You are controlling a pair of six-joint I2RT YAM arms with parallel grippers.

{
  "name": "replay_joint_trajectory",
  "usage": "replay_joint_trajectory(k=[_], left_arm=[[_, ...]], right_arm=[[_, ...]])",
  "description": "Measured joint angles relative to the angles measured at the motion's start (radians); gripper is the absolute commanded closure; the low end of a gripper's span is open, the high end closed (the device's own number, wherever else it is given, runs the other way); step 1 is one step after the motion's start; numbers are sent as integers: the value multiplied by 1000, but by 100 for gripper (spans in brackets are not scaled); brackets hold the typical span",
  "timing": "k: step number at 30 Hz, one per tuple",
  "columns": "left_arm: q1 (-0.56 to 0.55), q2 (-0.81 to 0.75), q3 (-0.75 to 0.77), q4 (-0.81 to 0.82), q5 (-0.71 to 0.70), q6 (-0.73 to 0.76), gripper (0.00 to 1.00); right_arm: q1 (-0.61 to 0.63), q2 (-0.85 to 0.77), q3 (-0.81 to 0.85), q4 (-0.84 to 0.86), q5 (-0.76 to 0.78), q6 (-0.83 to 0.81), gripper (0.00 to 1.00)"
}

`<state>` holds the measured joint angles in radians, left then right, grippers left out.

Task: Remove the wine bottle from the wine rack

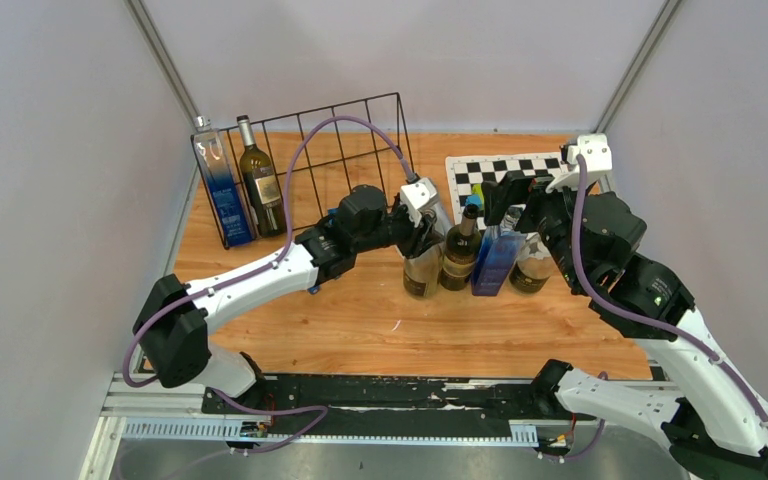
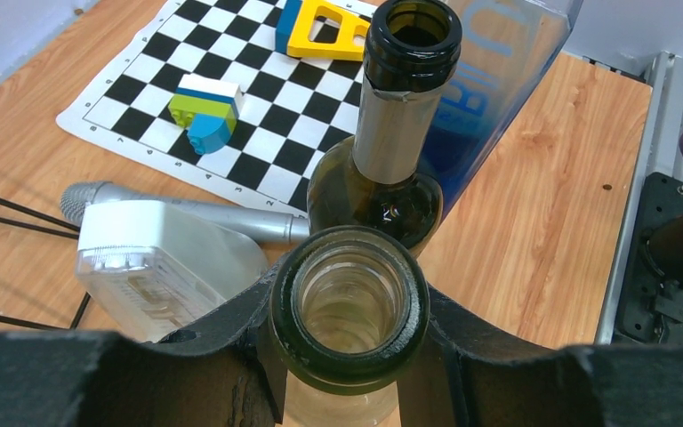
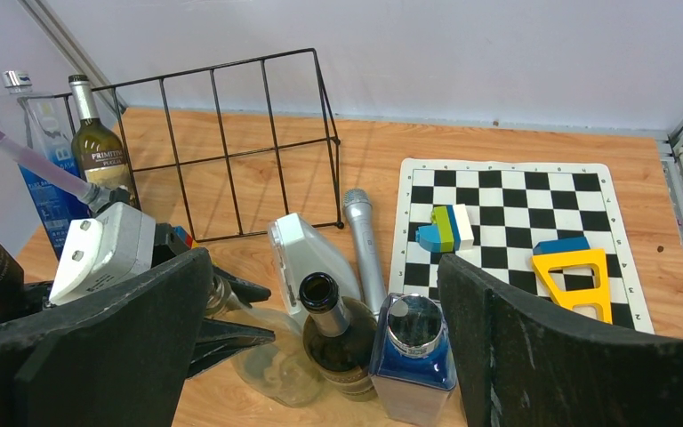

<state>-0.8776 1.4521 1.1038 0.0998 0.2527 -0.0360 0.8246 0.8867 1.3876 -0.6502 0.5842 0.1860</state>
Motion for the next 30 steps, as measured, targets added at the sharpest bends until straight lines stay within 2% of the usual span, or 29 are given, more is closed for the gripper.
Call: replay_joint_trajectory(k=[5,6,9,14,16,24,30], left_arm=[[0,1,-6,3,9,8,42],[0,1,-6,15,12,12,36],[0,-6,-6,72,15,19,27],[0,-13,-6,102,15,27,4],[0,-13,-6,101,14,27,1],[0,-42,22,50,-14,34,0],[0,-83,126,-52,-64,45,0]], right_arm=[[0,0,0,0,-2,0,1],[0,0,0,0,-2,0,1],[0,0,0,0,-3,-1,1],[0,0,0,0,-5,-1,1],[0,0,0,0,-6,-1,1],[0,0,0,0,-6,-3,0],[0,1,-2,0,-5,-4,0]])
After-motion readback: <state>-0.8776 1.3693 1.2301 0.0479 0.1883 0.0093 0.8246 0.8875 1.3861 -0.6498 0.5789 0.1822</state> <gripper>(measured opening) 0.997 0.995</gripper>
